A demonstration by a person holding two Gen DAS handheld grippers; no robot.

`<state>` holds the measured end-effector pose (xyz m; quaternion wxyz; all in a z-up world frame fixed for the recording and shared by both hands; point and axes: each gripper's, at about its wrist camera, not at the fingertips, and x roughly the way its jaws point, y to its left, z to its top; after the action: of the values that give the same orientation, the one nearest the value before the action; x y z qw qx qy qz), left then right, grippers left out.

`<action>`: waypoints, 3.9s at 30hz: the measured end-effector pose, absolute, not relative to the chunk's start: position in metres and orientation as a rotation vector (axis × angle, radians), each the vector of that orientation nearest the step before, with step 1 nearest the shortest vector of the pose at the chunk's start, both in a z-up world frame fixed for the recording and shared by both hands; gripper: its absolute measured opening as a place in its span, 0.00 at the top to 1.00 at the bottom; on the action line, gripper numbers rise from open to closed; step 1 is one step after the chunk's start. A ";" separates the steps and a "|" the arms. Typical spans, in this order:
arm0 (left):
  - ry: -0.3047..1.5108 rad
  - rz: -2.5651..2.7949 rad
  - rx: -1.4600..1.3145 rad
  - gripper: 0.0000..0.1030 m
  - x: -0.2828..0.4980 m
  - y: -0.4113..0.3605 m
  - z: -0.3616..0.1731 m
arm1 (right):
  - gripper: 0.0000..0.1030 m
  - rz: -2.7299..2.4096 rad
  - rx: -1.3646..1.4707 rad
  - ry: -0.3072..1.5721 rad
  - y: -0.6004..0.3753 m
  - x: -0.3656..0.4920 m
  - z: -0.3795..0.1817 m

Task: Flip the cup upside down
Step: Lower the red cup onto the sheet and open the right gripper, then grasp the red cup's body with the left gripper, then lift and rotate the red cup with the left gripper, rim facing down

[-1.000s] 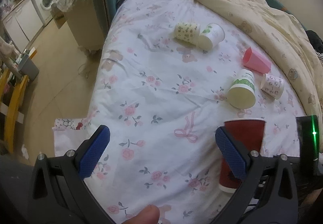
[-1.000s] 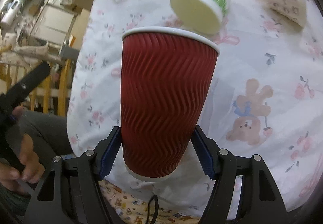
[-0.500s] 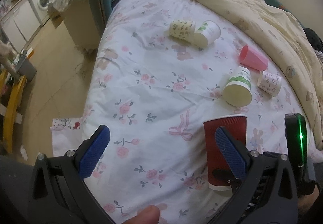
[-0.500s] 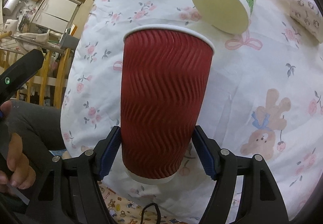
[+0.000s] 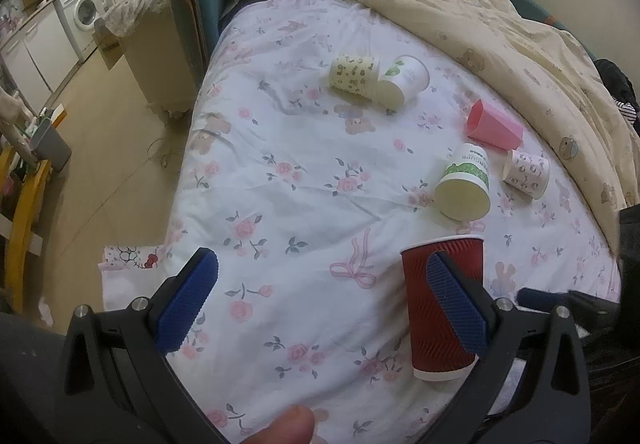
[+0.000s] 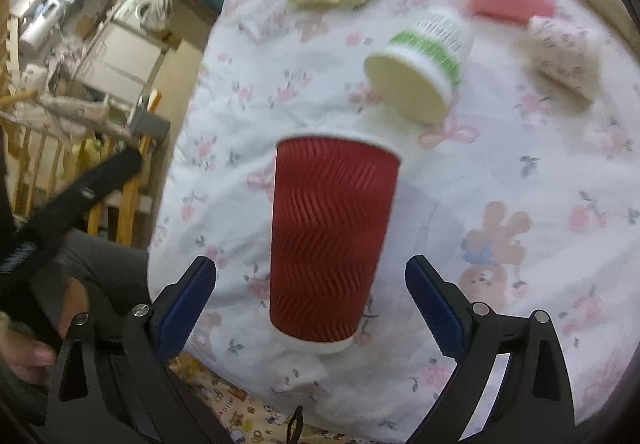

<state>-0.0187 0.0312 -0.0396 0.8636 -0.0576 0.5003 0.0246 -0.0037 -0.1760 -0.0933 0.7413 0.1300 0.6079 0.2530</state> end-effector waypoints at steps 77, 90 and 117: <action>1.239 -0.138 -0.102 0.38 -0.022 -0.045 -0.056 | 0.05 0.237 0.481 1.017 -0.287 -0.026 -0.033; 1.201 -0.146 -0.124 0.38 -0.020 -0.012 -0.050 | 0.05 0.234 0.395 0.995 -0.266 -0.022 -0.030; 1.276 -0.325 -0.086 0.38 -0.029 -0.047 -0.064 | 0.05 0.438 0.421 1.046 -0.224 0.018 -0.036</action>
<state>-0.0285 -0.0469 -0.0645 0.7903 -0.0400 0.5925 -0.1508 0.0183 -0.2241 -0.0364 0.8227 0.1981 0.4915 0.2057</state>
